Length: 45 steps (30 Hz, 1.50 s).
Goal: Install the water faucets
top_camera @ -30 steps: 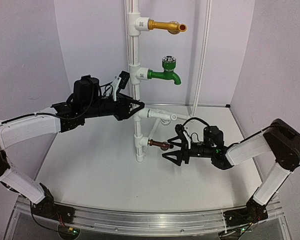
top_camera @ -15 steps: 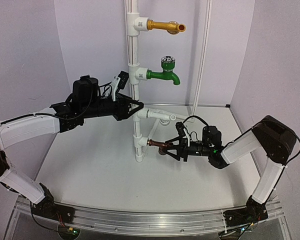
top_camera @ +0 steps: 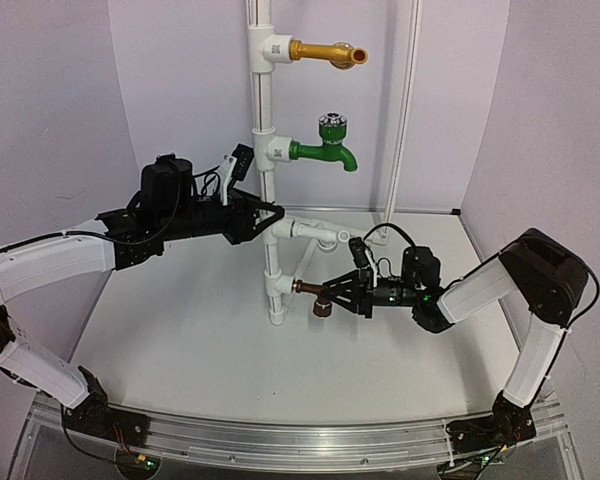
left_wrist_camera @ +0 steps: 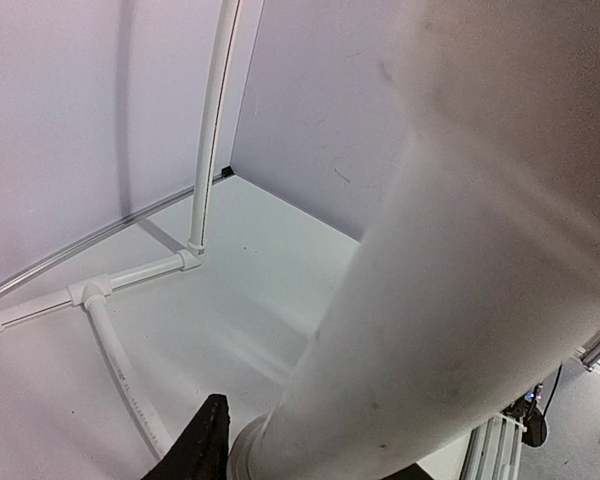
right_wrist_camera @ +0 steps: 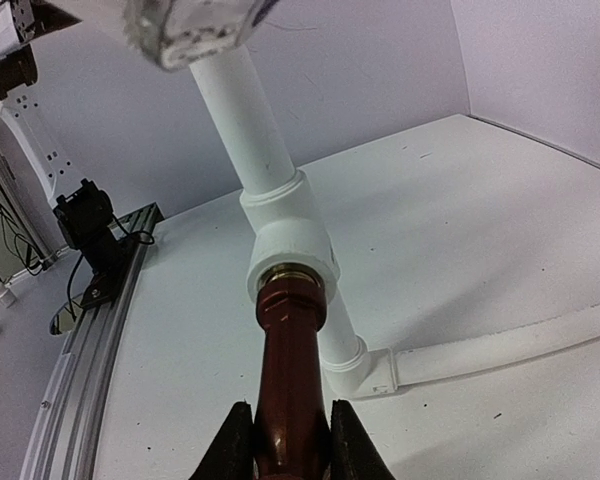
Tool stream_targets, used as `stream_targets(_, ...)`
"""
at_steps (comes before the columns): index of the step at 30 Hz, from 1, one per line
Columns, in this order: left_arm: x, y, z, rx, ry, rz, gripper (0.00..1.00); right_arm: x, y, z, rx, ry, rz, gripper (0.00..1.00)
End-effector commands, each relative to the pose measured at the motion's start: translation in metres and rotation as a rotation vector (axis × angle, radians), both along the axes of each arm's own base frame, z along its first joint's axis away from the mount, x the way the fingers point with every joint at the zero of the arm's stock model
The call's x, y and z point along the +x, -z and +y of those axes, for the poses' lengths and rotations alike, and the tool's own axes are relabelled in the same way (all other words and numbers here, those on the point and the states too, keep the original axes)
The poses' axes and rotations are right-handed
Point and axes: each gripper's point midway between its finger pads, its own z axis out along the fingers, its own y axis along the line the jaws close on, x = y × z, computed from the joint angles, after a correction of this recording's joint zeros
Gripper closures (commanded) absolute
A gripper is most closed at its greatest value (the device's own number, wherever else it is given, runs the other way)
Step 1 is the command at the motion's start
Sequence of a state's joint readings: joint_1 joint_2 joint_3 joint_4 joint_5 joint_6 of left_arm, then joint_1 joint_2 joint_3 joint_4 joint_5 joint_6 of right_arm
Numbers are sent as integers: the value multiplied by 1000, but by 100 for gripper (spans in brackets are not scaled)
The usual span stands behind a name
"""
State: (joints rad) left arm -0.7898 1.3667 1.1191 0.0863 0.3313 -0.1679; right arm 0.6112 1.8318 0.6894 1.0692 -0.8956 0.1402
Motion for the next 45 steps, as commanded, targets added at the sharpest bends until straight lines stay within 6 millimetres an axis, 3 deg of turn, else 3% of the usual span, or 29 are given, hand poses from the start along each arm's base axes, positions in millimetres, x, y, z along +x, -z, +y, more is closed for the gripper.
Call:
stream_targets(1, -40, -25, -4, -72, 53, 76, 100, 11, -7, 2, 37, -21, 65, 83)
stream_targets(9, -50, -31, -14, -86, 2, 48, 100, 17, -12, 13, 62, -71, 142, 88)
stream_targets(24, -18, -28, 25, -194, -334, -31, 100, 32, -18, 37, 99, -198, 368, 91)
stream_targets(28, -14, -28, 29, -190, -373, -53, 100, 34, -17, 41, 102, -215, 462, 94)
stream_targets(36, -13, -33, 37, -166, -401, -84, 100, 29, -15, 40, 103, -233, 656, 88)
stream_targets(37, -13, -34, 38, -164, -405, -88, 100, 29, -16, 39, 106, -229, 673, 86)
stream_targets(40, -13, -37, 44, -159, -429, -95, 100, 37, -23, 31, 126, -186, 644, 64)
stream_targets(43, -13, -37, 47, -147, -435, -93, 100, 54, -29, 17, 149, -123, 584, 43)
stream_targets(45, -13, -36, 47, -131, -437, -85, 100, 66, -33, 6, 162, -81, 544, 34)
